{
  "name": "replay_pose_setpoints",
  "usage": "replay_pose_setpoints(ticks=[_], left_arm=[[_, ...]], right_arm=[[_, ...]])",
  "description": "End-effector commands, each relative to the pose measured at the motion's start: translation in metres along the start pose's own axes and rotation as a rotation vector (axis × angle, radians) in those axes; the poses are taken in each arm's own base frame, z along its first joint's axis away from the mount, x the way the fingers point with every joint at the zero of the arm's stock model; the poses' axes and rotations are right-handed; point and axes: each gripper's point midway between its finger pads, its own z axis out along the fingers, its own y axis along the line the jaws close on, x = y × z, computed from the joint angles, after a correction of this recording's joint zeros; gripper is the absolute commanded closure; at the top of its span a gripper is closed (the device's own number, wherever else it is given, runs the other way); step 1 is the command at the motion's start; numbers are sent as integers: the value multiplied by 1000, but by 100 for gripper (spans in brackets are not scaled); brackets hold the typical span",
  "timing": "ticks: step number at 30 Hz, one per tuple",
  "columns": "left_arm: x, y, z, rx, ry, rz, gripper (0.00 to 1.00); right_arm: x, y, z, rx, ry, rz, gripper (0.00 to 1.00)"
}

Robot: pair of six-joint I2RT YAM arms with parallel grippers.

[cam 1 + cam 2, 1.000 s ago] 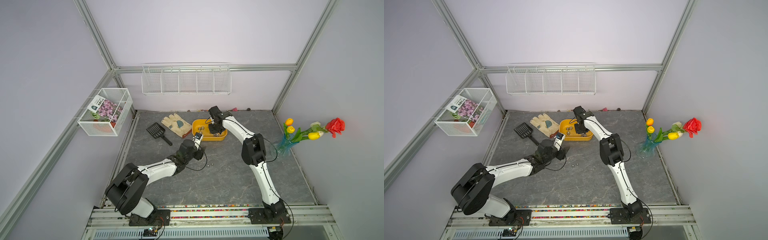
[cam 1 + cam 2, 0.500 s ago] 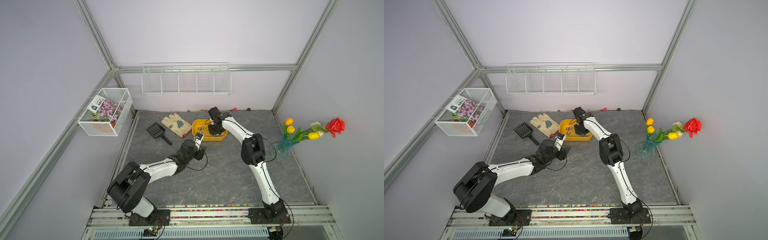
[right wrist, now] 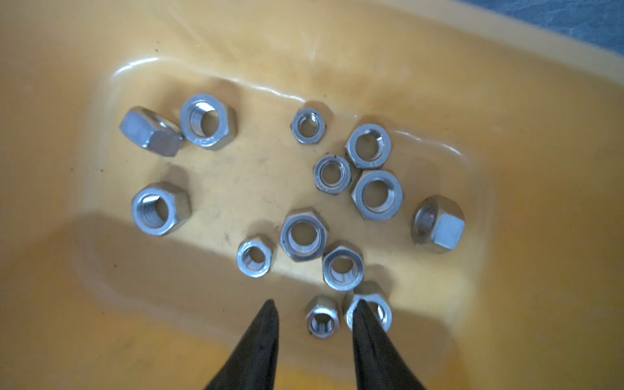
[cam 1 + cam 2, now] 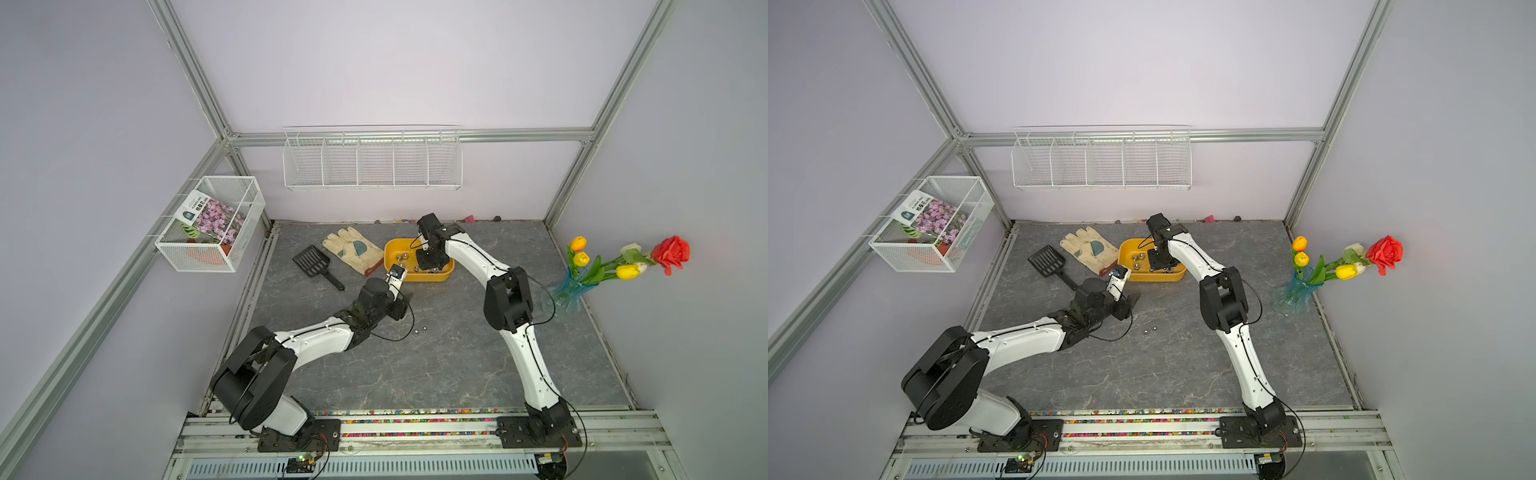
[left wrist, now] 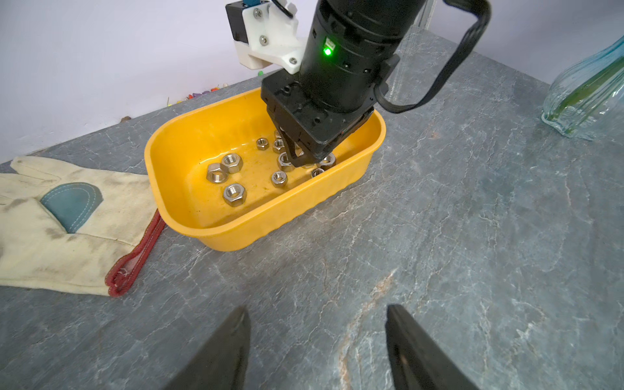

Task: Put the nuts on the desktop into the storage box
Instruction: Place the nut in the storage box, then pick up the nut from the center of the board.

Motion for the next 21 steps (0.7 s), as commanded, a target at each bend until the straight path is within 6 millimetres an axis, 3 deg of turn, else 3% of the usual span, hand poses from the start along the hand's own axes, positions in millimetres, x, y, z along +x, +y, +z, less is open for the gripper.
replay_pose_setpoints(ticks=[1,5,9,14,21], left_arm=[[-11,1,-11,2,-23,-5,34],[-2,1,-21,2,-12,-31,34],[9,2,-32,1,6,-56,34],[24,-1,-47,15,32,-86,34],[48,-8,-67,16,61,-136,34]], right_arm=[[-14,12,-60,-6,-109,-42,60],[5,21,-86,28,-140,-87,59],[42,36,-96,42,-132,-131,59],[100,48,-86,49,-67,-165,59],[180,65,-57,58,65,-209,58]])
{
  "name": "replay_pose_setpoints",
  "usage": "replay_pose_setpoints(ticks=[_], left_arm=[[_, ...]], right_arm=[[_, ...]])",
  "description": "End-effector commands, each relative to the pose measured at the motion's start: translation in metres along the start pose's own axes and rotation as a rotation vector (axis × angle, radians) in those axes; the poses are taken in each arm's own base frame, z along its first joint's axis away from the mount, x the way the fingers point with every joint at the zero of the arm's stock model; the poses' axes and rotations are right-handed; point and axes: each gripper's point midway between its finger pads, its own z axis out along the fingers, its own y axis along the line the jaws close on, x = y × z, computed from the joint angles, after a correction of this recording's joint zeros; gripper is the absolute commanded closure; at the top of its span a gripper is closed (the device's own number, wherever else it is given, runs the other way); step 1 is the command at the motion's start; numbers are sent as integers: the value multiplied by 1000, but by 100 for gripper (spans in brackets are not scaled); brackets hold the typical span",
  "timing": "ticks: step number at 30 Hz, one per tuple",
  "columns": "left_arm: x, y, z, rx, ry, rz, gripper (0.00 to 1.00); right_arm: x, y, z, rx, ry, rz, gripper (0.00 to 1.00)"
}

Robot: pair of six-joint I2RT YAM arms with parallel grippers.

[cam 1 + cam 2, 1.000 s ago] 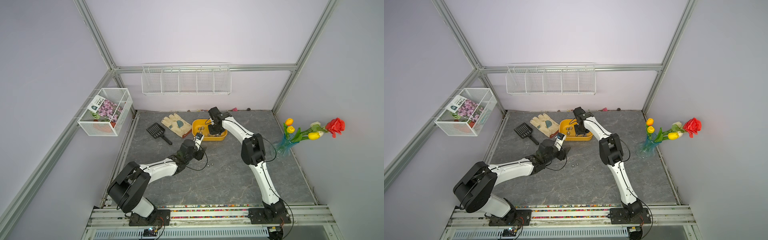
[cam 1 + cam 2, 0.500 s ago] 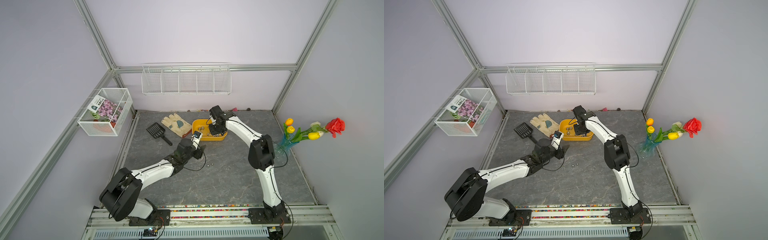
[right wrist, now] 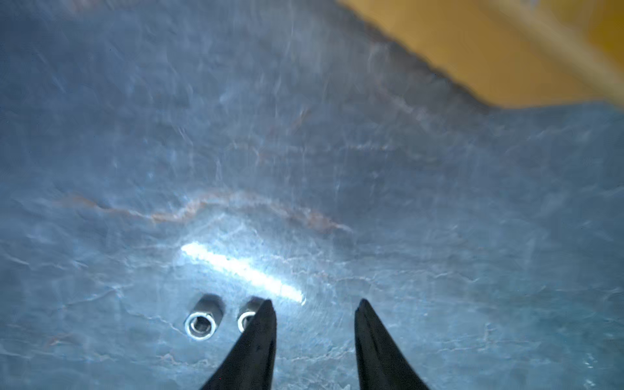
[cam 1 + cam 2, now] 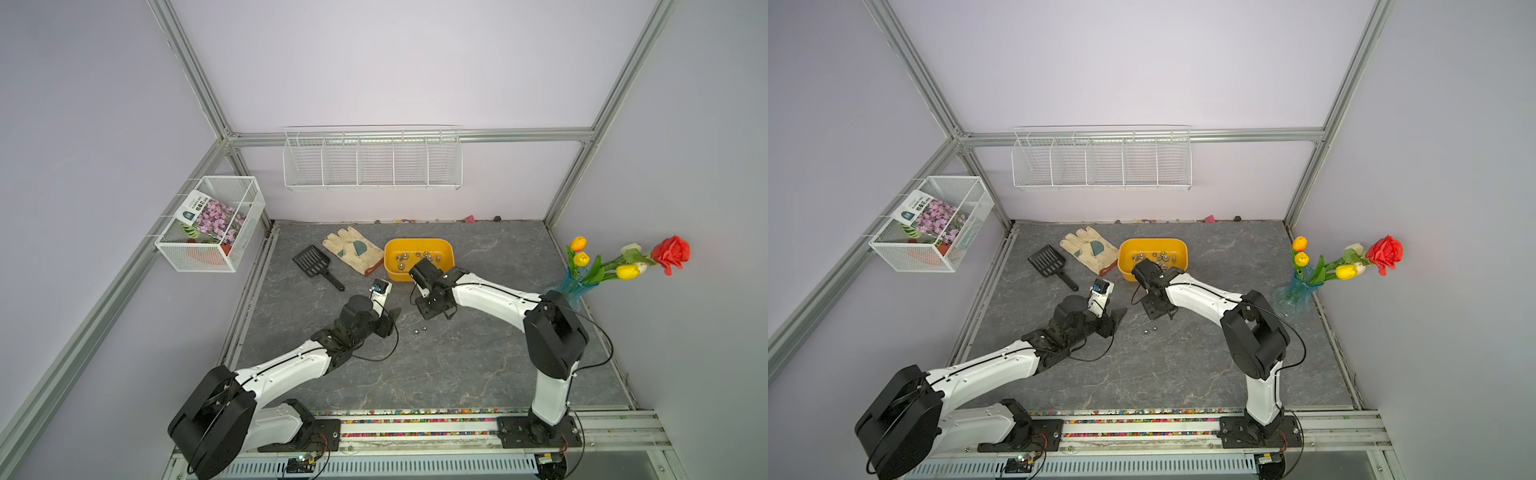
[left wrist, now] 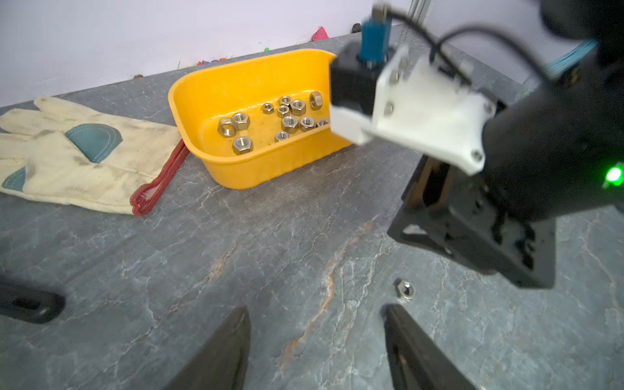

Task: Put the nuts on the desktop into the storage box
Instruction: Pick up the nut from the center of the board.

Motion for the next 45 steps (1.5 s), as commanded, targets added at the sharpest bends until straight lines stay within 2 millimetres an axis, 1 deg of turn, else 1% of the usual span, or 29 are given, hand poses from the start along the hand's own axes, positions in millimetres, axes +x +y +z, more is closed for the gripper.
replay_pose_setpoints(ticks=[1,4,8,12,18,25,29,39,45], left_arm=[[17,-3,-9,-9,36,-36,34],[26,-10,-15,-24,59,-26,34],[36,-15,-22,-24,71,-46,34],[42,-14,-31,-24,68,-73,34],[43,-8,-41,-48,57,-77,34],[45,-9,-37,-42,68,-72,34],[46,-12,-34,-32,78,-69,34],[45,-12,-34,-31,78,-66,34],[42,-13,-33,-27,70,-64,34]], right_arm=[[10,13,2,3,-16,19,58],[23,24,10,-4,5,14,58],[31,32,16,-9,19,12,58],[35,36,19,-10,27,10,58],[39,37,29,-4,46,8,58],[42,39,41,-3,69,7,60],[45,39,42,-2,79,5,65],[51,36,41,6,88,10,76],[49,36,44,9,86,12,82]])
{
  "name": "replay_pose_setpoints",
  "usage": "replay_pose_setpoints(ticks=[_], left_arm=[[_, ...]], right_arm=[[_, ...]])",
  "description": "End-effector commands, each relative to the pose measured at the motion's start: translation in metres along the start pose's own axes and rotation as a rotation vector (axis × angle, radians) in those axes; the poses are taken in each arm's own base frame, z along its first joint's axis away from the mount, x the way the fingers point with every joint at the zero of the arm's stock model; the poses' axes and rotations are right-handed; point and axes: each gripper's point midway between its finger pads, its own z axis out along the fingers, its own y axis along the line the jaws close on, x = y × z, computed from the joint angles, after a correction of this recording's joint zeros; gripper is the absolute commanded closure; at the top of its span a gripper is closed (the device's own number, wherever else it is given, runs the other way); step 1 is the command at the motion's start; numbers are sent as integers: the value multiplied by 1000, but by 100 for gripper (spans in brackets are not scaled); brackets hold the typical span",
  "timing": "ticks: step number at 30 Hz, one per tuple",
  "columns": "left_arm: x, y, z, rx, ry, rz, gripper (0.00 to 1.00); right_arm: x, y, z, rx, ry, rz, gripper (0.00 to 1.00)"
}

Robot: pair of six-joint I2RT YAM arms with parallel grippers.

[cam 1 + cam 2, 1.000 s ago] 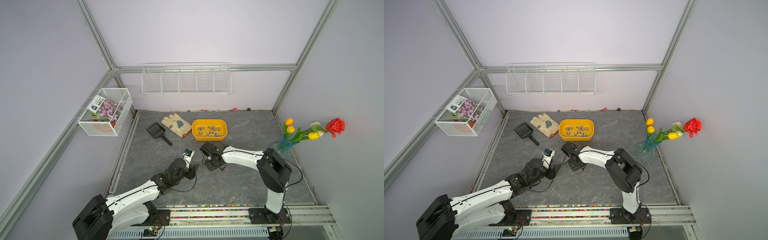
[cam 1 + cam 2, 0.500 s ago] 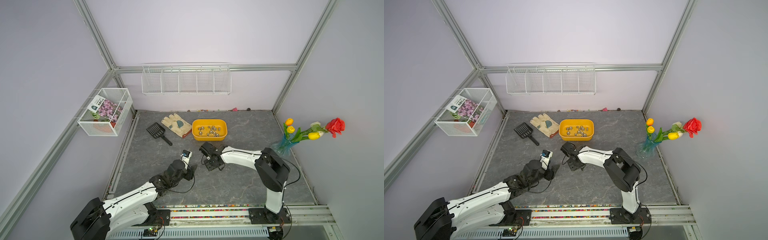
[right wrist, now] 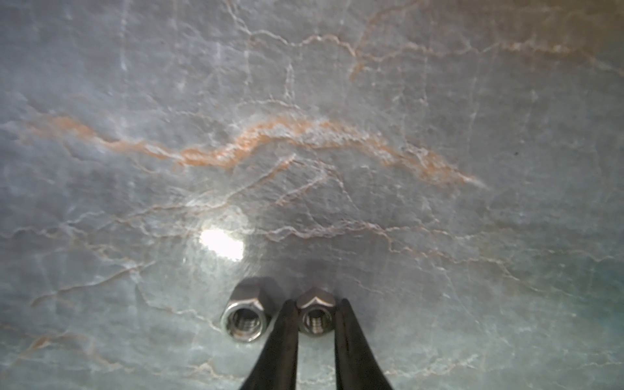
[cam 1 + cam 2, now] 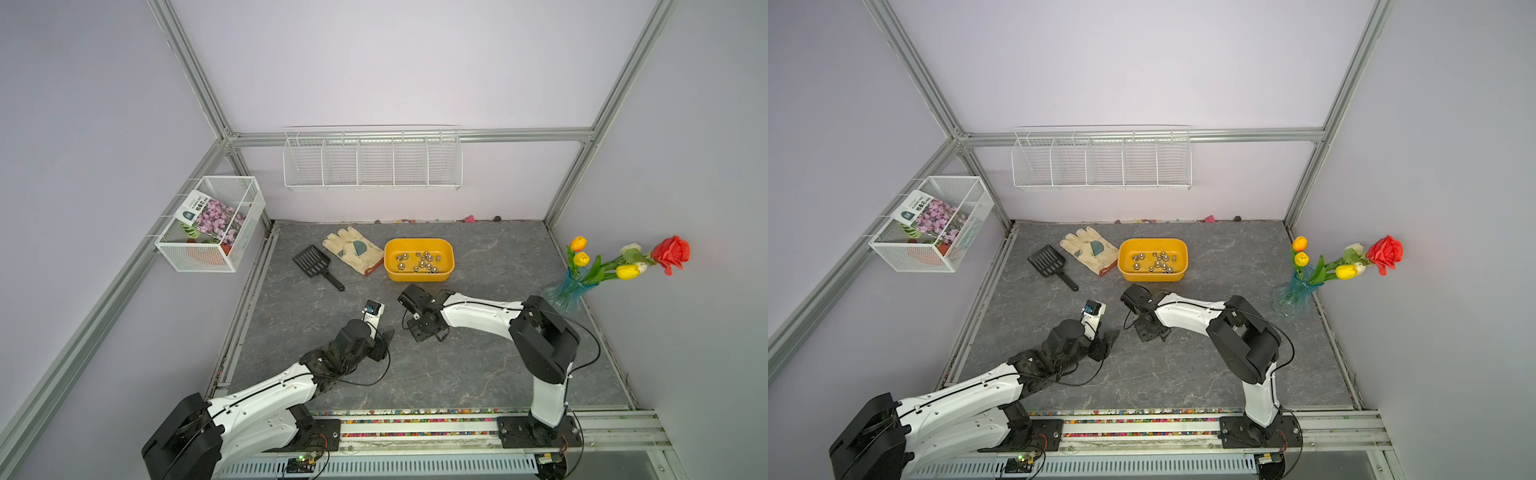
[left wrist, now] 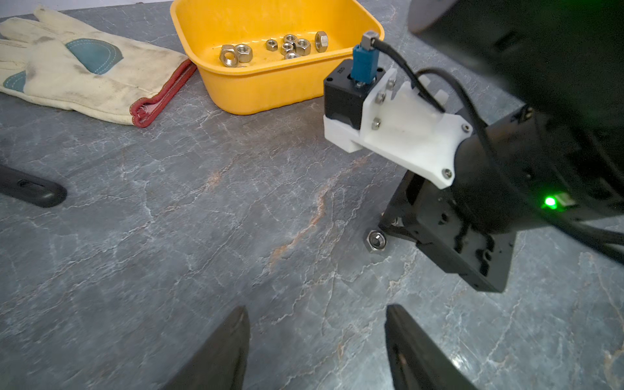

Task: Put the nuts on the desktop into the storage box
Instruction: Pick up the nut from the center of the board.

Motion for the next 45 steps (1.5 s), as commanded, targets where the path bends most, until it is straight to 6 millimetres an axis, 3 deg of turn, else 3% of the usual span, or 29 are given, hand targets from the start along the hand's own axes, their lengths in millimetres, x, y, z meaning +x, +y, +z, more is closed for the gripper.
replay_pose_setpoints(ticks=[1,7,15,26,33,39,45], left_arm=[[-6,-5,1,15,-10,3,34],[-13,-8,5,20,-20,20,34],[-34,-13,10,21,-67,51,33],[-73,-19,35,3,-121,119,33],[-97,-11,55,33,-163,106,33],[-119,2,69,24,-192,116,34],[-125,8,88,34,-192,126,34]], right_arm=[[21,-6,19,40,74,-4,82],[11,-12,11,54,46,2,83],[-20,-35,-15,51,-26,35,83],[-84,-75,-61,82,-155,82,83],[-130,-94,-74,65,-218,112,83],[-168,-116,-67,63,-223,128,82],[-195,-128,-42,40,-200,148,83]])
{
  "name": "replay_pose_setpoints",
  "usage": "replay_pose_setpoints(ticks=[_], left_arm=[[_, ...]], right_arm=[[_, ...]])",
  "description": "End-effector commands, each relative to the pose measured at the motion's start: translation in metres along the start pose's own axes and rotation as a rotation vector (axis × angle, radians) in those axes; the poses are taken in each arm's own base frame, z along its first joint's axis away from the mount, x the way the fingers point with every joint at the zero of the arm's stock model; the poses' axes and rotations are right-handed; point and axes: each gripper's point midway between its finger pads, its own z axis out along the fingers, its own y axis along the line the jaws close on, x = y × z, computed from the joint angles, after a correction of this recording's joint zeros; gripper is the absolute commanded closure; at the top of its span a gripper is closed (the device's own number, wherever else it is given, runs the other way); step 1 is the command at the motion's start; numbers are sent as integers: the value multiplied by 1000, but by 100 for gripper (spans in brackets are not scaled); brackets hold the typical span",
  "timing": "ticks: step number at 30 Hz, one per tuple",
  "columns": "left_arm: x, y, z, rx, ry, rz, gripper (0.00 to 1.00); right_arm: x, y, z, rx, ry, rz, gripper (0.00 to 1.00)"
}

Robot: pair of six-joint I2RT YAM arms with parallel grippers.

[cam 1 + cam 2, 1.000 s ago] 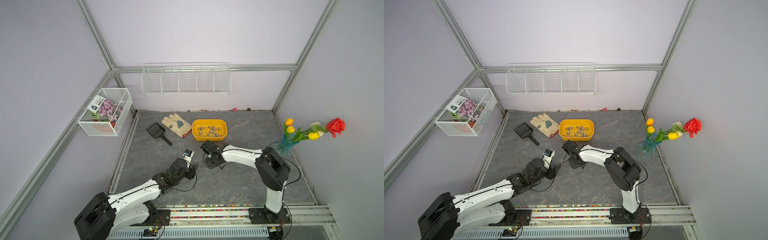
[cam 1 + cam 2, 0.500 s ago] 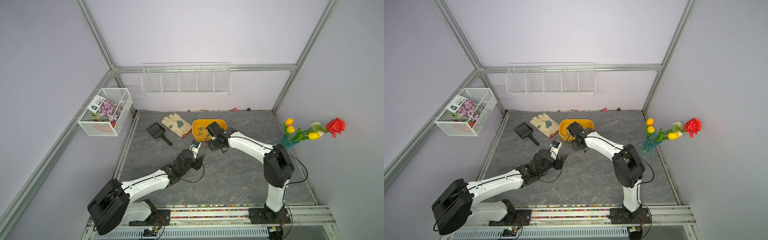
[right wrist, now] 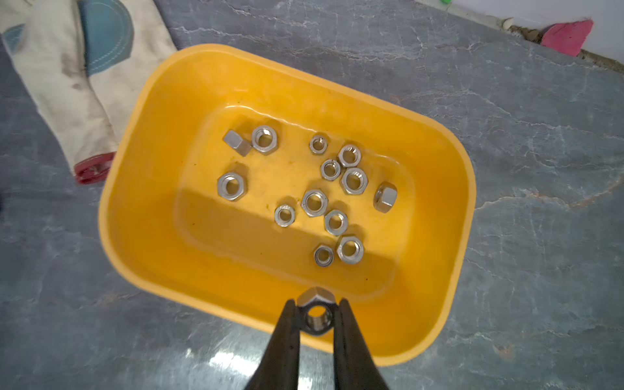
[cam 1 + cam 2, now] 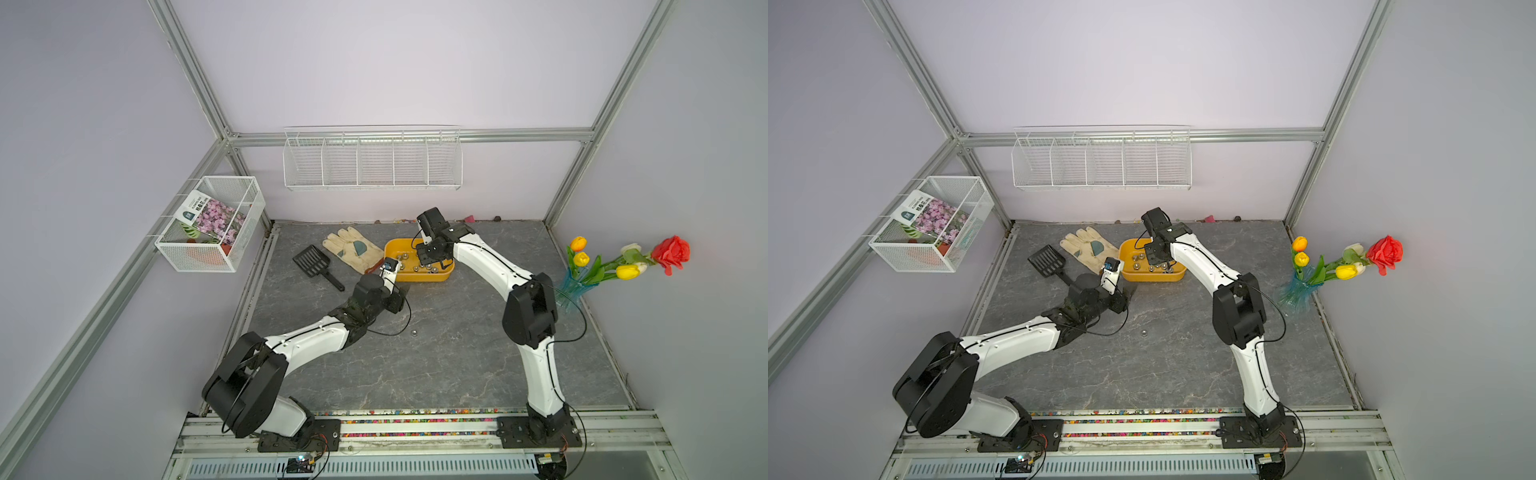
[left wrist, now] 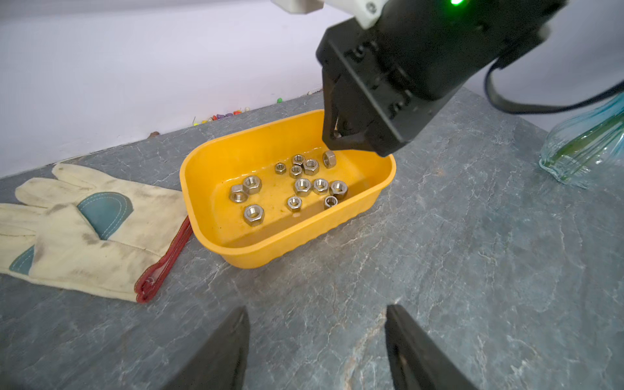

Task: Put the nuts on the desktop into the storage box
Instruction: Place the nut in the storage box.

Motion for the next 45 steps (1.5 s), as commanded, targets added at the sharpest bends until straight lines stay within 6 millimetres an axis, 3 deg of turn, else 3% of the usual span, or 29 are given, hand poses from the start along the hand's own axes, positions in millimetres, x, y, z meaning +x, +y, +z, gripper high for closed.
replay_pose_setpoints(ticks=[1,10,23,32,37,45], left_arm=[[-8,-2,11,32,-22,25,34],[-6,3,22,34,-25,22,34],[1,4,22,35,-8,17,34],[3,3,24,40,3,12,34],[1,3,23,41,0,14,34],[-11,1,8,49,-14,27,34]], right_arm=[[8,-2,19,-20,72,-13,83],[15,-1,63,-32,118,19,82],[28,-3,88,-44,154,43,81],[30,-6,93,-43,158,52,76],[30,-6,91,-48,158,54,67],[11,0,56,-92,102,19,62]])
